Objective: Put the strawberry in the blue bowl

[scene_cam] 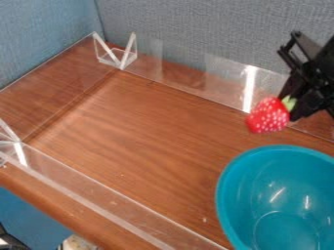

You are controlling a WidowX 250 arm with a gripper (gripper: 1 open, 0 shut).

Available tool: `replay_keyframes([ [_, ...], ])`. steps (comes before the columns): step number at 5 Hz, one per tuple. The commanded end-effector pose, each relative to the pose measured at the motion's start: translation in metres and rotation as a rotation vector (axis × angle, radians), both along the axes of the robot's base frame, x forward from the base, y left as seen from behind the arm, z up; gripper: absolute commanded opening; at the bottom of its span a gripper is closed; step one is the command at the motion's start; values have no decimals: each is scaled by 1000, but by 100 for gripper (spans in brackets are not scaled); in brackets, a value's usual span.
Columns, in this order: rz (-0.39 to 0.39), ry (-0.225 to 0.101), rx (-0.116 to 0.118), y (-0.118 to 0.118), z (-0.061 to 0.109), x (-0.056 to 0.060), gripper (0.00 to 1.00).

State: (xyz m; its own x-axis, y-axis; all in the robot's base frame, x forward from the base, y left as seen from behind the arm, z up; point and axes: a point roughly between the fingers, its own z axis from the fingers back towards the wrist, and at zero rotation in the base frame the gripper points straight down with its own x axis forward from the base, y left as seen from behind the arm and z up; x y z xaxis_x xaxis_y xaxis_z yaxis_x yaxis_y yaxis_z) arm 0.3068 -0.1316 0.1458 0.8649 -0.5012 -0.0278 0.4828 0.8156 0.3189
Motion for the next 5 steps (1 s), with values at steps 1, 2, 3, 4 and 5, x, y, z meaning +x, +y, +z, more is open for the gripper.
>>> replay_keyframes([
  [1, 5, -106, -33, 2, 42, -1, 0],
  [2, 14, -110, -31, 4, 43, -8, 0],
  [3, 25, -98, -28, 3, 41, -16, 0],
  [4, 38, -91, -26, 4, 38, -24, 0],
  [5, 49, -94, -27, 7, 38, -28, 0],
])
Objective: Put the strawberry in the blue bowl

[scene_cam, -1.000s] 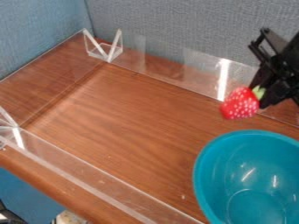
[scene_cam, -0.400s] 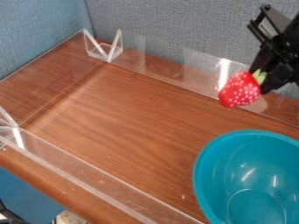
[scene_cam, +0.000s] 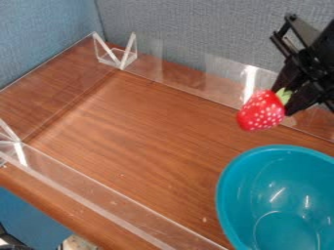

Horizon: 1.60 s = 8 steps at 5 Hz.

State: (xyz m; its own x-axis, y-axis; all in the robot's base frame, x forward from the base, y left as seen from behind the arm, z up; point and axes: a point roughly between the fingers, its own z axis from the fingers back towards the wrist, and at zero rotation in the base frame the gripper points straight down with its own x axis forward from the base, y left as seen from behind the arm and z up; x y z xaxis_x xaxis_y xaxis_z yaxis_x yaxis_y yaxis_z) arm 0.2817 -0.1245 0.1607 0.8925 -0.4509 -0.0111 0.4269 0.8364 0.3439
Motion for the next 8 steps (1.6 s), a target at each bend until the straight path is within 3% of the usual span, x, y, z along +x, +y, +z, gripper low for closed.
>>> replay_keyframes([
  [1, -8, -71, -45, -1, 21, -8, 0],
  [3, -10, -74, -48, -2, 14, -11, 0],
  [4, -29, -65, -65, -19, 5, -24, 0],
  [6, -99, -17, -89, -55, -36, -40, 0],
  [7, -135, 9, -98, -60, -57, -46, 0],
  [8, -137, -3, -83, -58, -53, -47, 0],
])
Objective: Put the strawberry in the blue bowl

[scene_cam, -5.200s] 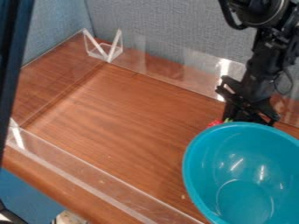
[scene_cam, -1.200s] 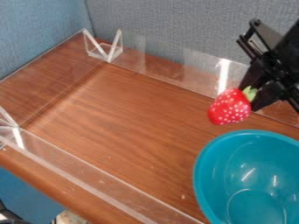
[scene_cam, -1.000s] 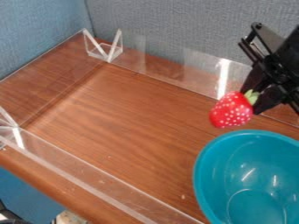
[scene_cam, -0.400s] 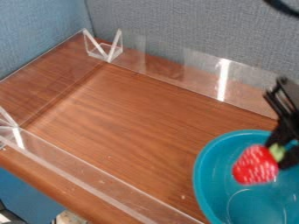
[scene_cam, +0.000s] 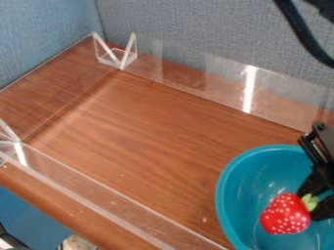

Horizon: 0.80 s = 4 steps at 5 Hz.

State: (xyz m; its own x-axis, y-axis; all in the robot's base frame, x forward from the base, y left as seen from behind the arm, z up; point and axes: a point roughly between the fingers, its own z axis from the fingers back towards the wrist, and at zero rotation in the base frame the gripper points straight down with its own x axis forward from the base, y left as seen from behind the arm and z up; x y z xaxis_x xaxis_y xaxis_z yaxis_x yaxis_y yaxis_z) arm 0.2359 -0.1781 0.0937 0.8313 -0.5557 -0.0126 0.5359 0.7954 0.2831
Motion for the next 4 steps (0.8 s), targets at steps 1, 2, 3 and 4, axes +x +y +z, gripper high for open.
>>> replay_keyframes([
  [1, -11, -44, -24, -1, 15, -1, 0],
  [2, -7, -51, -17, 2, 16, -1, 0],
  [3, -3, -61, -9, 4, 18, -1, 0],
  [4, 1, -69, -4, 5, 19, -2, 0],
])
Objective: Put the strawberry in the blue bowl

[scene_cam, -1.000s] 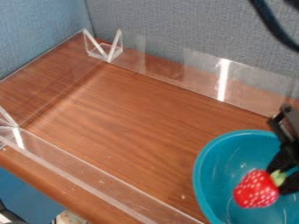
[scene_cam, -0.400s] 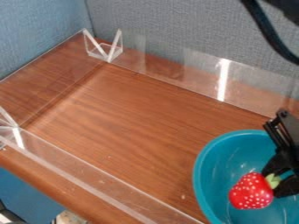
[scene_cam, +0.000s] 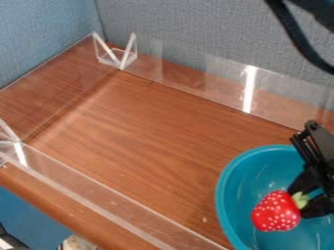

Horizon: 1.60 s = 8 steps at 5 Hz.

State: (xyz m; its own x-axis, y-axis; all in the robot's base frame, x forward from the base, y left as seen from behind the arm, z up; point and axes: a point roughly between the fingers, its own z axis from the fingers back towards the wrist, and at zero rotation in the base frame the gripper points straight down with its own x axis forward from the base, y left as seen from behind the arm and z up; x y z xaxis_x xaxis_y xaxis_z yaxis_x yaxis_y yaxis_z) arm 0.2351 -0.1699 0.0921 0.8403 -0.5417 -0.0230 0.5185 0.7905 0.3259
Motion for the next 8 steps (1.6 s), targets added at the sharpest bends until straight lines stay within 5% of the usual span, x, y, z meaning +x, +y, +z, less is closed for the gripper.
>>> replay_keyframes([
  [1, -10, -59, -44, -3, 22, -2, 0],
  [8, 37, -96, -25, 1, 23, -8, 0],
])
